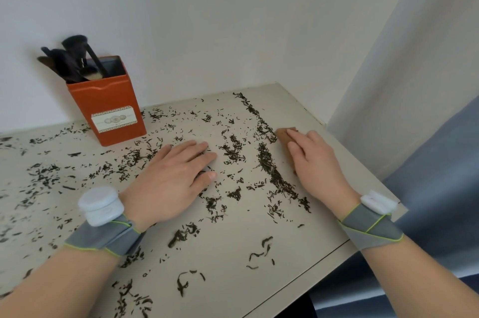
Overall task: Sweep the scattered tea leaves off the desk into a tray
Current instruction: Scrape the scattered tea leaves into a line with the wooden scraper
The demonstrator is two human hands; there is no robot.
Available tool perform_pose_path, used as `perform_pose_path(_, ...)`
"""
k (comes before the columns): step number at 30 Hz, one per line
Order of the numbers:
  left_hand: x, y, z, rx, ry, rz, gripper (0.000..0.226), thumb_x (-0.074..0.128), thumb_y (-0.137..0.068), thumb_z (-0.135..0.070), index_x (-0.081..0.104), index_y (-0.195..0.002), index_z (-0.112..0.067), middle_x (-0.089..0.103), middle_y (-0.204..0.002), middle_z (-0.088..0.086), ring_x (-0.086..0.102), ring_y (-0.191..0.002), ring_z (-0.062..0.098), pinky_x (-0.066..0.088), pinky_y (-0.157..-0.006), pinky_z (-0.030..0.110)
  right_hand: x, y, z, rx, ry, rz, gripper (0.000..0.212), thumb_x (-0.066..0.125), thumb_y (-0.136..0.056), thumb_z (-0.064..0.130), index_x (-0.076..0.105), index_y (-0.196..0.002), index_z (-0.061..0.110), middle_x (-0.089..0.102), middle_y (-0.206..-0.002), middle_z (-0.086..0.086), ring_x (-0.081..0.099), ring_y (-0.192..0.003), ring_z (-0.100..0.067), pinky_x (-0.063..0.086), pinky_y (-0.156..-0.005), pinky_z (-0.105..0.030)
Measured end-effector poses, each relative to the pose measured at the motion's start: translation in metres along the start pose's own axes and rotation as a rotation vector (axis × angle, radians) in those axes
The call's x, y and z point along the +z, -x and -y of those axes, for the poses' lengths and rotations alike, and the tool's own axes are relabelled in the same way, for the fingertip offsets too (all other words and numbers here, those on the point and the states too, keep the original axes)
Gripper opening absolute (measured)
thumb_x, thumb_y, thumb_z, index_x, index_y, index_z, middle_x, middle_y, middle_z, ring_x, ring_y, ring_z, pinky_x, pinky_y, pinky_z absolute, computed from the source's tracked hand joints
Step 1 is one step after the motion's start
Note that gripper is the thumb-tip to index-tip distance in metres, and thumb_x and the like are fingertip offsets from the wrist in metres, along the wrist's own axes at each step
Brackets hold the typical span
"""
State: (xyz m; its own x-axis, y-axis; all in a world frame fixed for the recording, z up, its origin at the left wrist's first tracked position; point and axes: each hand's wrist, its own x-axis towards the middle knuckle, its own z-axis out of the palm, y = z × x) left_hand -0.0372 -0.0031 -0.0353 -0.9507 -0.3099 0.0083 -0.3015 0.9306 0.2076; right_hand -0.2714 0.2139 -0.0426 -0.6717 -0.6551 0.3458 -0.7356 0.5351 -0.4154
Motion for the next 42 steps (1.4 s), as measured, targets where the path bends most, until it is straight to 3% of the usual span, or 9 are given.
perform_pose_path(12,0.0,0.001,-0.001,0.01,0.002,-0.017,0.062,0.015,-0.103,-0.065,0.027,-0.159,-0.041,0.017,-0.17,-0.017,0.004,-0.157,0.008,0.006,-0.129,0.045,0.008,-0.045,-0.036,0.04,0.168,0.058,0.041,0.038,-0.107,0.033,0.054,-0.142,0.019,0.049,-0.102,-0.007,0.053,-0.099,-0.033,0.044,-0.084,-0.038)
perform_pose_path(24,-0.003,0.002,-0.005,0.001,0.012,-0.006,0.062,0.016,-0.103,-0.064,0.026,-0.159,-0.041,0.014,-0.17,-0.017,0.002,-0.157,0.007,0.003,-0.129,0.044,0.028,-0.014,0.023,-0.126,0.113,0.074,0.044,0.04,-0.107,0.031,0.052,-0.147,0.017,0.047,-0.102,-0.002,0.05,-0.091,-0.025,0.045,-0.078,-0.036)
perform_pose_path(29,-0.003,0.003,-0.004,-0.002,0.01,-0.007,0.061,0.017,-0.103,-0.063,0.026,-0.159,-0.041,0.015,-0.17,-0.017,0.002,-0.157,0.007,0.005,-0.129,0.046,0.019,-0.023,0.017,-0.074,-0.008,0.068,0.043,0.038,-0.108,0.035,0.049,-0.148,0.026,0.045,-0.101,0.006,0.047,-0.088,-0.014,0.032,-0.073,-0.028)
perform_pose_path(34,-0.001,0.002,-0.003,0.002,0.005,-0.011,0.061,0.016,-0.104,-0.064,0.025,-0.159,-0.041,0.015,-0.17,-0.017,0.002,-0.158,0.008,0.005,-0.129,0.045,0.005,-0.061,-0.008,-0.025,0.04,0.011,0.04,0.04,-0.108,0.031,0.054,-0.144,0.022,0.045,-0.098,0.0,0.052,-0.097,-0.027,0.03,-0.079,-0.028)
perform_pose_path(38,-0.001,0.003,-0.002,0.001,0.001,-0.013,0.061,0.017,-0.104,-0.064,0.025,-0.159,-0.041,0.015,-0.17,-0.016,0.002,-0.158,0.008,0.007,-0.129,0.047,0.011,-0.083,-0.021,0.032,0.134,0.079,0.041,0.037,-0.108,0.033,0.054,-0.144,0.022,0.043,-0.099,-0.002,0.054,-0.105,-0.035,0.03,-0.078,-0.031)
perform_pose_path(42,-0.002,0.003,-0.004,0.003,0.009,-0.015,0.061,0.018,-0.104,-0.063,0.026,-0.16,-0.041,0.016,-0.17,-0.016,0.003,-0.158,0.009,0.007,-0.129,0.046,0.025,-0.081,-0.016,0.005,0.172,0.1,0.041,0.036,-0.108,0.033,0.052,-0.143,0.017,0.05,-0.108,-0.011,0.055,-0.101,-0.037,0.041,-0.081,-0.037)
